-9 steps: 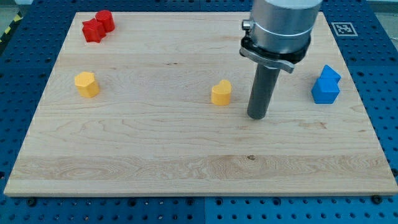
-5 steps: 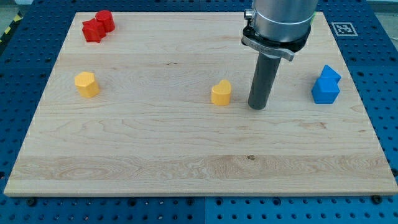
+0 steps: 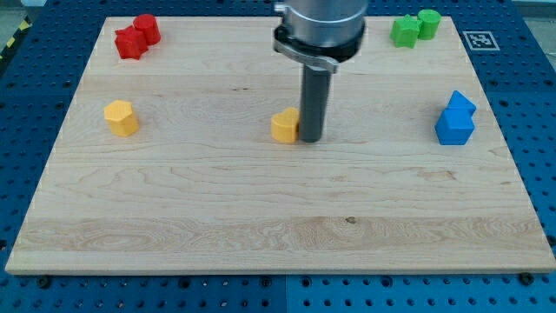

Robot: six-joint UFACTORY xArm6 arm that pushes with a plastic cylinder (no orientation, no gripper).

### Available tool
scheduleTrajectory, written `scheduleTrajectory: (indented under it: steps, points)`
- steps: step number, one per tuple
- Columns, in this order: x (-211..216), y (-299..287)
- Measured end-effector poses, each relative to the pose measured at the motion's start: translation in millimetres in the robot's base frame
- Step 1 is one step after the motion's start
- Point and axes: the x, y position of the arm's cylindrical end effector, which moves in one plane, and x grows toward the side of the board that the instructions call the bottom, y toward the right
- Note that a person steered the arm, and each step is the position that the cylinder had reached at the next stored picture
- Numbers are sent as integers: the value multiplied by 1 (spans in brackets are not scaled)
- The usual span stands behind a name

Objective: Push the heart into the hexagon

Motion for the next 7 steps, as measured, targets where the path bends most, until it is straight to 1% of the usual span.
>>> scheduleTrajectory:
  steps: [1, 3, 4, 5, 7]
  points:
    - [-10, -11]
    - [-39, -94]
    - [-53, -112]
    - [-54, -152]
    - [-59, -177]
